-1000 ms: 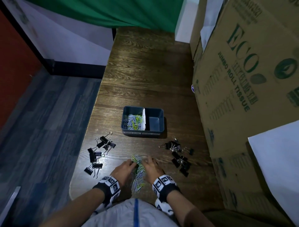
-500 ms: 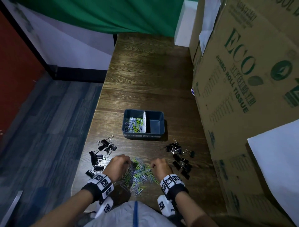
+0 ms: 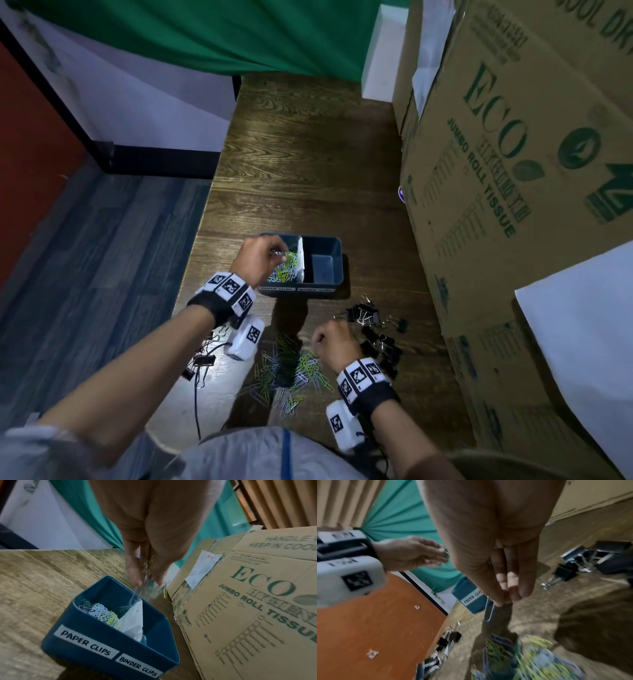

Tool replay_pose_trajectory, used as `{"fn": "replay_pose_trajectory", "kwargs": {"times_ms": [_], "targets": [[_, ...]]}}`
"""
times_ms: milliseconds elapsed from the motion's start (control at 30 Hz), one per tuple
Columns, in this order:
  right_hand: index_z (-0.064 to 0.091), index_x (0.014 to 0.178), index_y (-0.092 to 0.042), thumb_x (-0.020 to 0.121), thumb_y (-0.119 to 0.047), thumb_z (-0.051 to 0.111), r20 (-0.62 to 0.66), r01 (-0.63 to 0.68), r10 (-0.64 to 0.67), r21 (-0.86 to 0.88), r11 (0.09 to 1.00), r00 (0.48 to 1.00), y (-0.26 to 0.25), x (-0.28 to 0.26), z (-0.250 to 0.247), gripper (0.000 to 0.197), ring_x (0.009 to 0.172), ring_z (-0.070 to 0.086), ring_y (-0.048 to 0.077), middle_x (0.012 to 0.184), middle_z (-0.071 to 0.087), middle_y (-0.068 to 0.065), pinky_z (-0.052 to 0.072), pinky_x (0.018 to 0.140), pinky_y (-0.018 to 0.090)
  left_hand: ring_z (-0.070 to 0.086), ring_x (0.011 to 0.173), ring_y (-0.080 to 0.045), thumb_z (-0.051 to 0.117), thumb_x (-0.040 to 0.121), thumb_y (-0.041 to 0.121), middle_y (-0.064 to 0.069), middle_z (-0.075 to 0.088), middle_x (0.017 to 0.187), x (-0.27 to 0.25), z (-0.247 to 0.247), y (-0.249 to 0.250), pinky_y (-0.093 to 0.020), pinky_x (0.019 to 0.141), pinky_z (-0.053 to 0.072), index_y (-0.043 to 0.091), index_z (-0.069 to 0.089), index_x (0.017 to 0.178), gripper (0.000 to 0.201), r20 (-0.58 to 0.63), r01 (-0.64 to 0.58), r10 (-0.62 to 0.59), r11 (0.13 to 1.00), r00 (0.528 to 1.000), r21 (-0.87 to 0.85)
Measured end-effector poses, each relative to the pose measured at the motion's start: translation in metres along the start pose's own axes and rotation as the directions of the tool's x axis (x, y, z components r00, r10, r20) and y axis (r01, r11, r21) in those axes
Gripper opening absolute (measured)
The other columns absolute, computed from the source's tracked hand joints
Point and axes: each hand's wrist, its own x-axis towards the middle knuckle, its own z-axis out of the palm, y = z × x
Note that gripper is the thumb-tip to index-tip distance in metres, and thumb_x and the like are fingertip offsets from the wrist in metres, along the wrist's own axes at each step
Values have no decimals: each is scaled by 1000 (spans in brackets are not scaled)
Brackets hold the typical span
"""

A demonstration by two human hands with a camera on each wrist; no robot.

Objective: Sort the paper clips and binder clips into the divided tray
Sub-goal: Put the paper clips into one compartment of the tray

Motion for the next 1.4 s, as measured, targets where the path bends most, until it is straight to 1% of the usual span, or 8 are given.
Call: {"fn": "replay_pose_trajectory", "kwargs": {"times_ms": [233, 433, 633, 767, 867, 1133, 1300, 1400], "targets": [[74, 75, -17, 86, -7, 68, -324, 217, -176, 96, 971, 929, -55, 41, -60, 16, 69, 65, 15, 76, 72, 0, 57, 65, 32, 57, 68, -6, 64, 84, 3, 6, 68, 84, -48, 29, -37, -13, 58, 42, 24, 67, 86, 21, 24, -78, 75, 988, 997, 135], [71, 117, -14, 83, -11, 76, -421, 357, -272, 137, 924, 865, -78, 64, -83, 34, 86, 67, 16, 102, 72, 3, 53, 77, 24, 60, 88, -13, 59, 83, 10, 3, 65, 103, -119, 61, -65, -21, 73, 45, 23, 62, 101, 23, 305, -46, -32, 969, 952, 244], [69, 109, -11, 87, -12, 73, 19, 143, -145, 89, 986, 989, -22, 29, -21, 22, 98, 68, 18, 111, 69, 4, 58, 82, 29, 61, 103, -24, 68, 79, 39, -3, 49, 125, -168, 83, -95, -35, 82, 49, 20, 34, 133, 66, 464, 24, -273, 880, 843, 474], [43, 138, -46, 84, -5, 72, 315, 15, 21, -113, 993, 949, 21, -9, 4, 75, 143, 34, 32, 157, 27, 0, 42, 108, 42, 61, 105, -30, 63, 83, 27, -9, 53, 124, -178, 87, -112, -39, 84, 48, 14, 25, 139, 69, 459, 47, -315, 862, 831, 505], [27, 136, -60, 73, 7, 79, 339, 45, 16, -172, 984, 941, 32, -16, 22, 106, 134, 44, 36, 154, 24, 9, 49, 102, 44, 60, 103, -28, 57, 88, 23, -9, 57, 120, -174, 90, -105, -35, 82, 45, 14, 34, 134, 53, 490, 38, -273, 899, 828, 436], [34, 140, -27, 78, 2, 70, 211, 39, -3, -166, 985, 978, 20, -16, 46, 78, 127, 46, 31, 143, 34, 7, 49, 97, 46, 59, 92, -17, 56, 90, 21, -4, 56, 121, -160, 104, -82, -26, 80, 48, 21, 41, 125, 38, 415, 61, -147, 975, 898, 214], [28, 138, -36, 69, -20, 86, 252, 64, -19, -171, 983, 968, 20, -14, 48, 91, 124, 44, 30, 137, 28, 5, 50, 96, 48, 50, 110, -19, 65, 75, 62, -1, 29, 133, -163, 110, -80, -29, 84, 49, 29, 21, 140, 85, 495, 11, -178, 947, 850, 320], [31, 139, -35, 72, -18, 85, 241, 98, -42, -226, 969, 970, 18, -13, 53, 88, 125, 44, 32, 142, 27, 8, 50, 97, 48, 51, 112, -21, 71, 80, 41, -6, 30, 137, -163, 117, -79, -31, 84, 51, 28, 24, 143, 79, 520, -85, -143, 917, 842, 389]]}}
